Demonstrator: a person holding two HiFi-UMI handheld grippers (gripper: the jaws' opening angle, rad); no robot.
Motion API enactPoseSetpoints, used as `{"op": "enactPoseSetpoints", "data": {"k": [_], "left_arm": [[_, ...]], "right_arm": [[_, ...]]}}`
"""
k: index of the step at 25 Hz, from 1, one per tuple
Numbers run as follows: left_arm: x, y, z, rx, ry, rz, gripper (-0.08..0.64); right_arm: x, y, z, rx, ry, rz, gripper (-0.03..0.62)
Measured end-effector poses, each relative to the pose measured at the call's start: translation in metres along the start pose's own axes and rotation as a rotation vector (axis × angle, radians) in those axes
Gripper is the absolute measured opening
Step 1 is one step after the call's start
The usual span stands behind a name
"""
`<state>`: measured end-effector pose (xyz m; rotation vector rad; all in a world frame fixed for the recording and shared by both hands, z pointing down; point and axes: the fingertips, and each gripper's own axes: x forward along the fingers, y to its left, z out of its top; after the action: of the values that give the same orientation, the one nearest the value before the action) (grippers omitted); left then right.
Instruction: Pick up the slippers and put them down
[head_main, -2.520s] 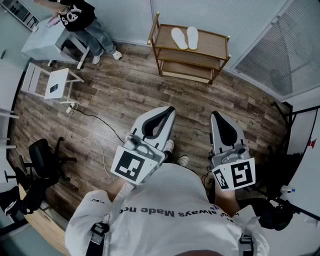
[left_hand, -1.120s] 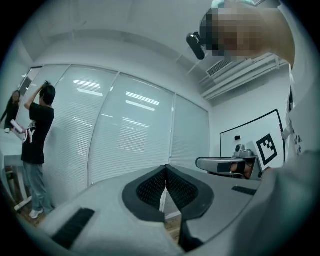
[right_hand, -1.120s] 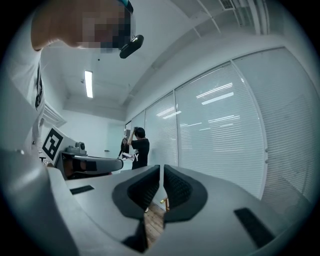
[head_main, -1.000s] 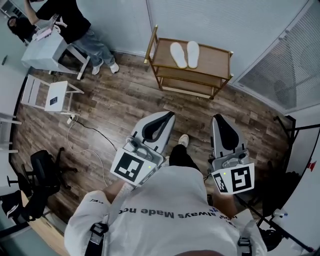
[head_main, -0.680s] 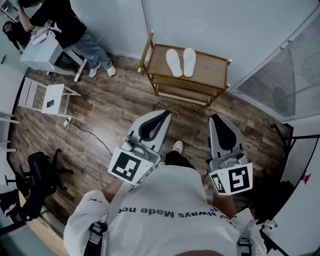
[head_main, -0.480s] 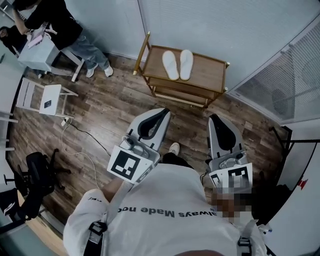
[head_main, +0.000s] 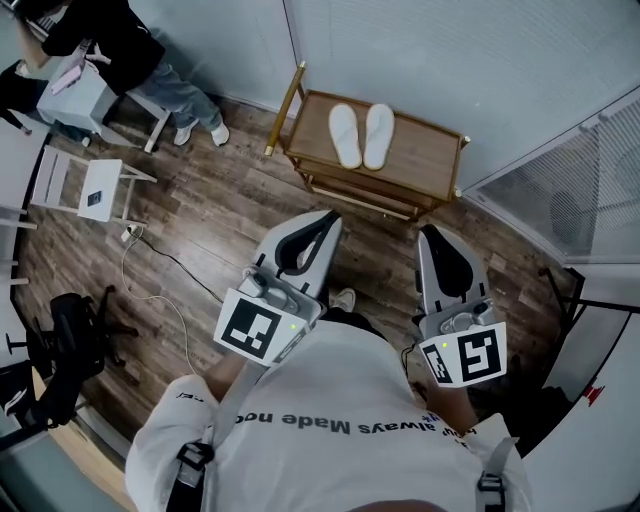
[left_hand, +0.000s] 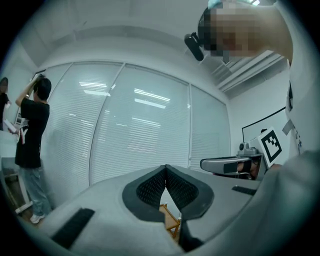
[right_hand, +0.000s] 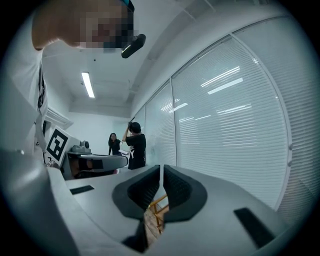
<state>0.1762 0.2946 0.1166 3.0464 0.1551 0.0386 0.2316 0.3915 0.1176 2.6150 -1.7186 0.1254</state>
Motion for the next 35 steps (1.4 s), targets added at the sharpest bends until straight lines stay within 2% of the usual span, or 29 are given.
{"op": "enactPoseSetpoints", "data": {"k": [10, 22, 35], "left_arm": [[0.047, 0.076, 0.002, -0.011, -0.008, 0.008, 0.011], [0.090, 0.185, 0.008, -0.022, 0.003, -0.036, 0.011], [0.144, 0.222, -0.002, -0.040, 0.039, -0.070, 0.011]], "right_arm": [[0.087, -0.022, 0.002, -0.009, 0.007, 0.001, 0.018], [0.209, -0.030, 0.011, -0.007, 0.022, -0.035, 0.018], [0.258, -0.066, 0.004, 0.023, 0.036, -0.066, 0.018]]}}
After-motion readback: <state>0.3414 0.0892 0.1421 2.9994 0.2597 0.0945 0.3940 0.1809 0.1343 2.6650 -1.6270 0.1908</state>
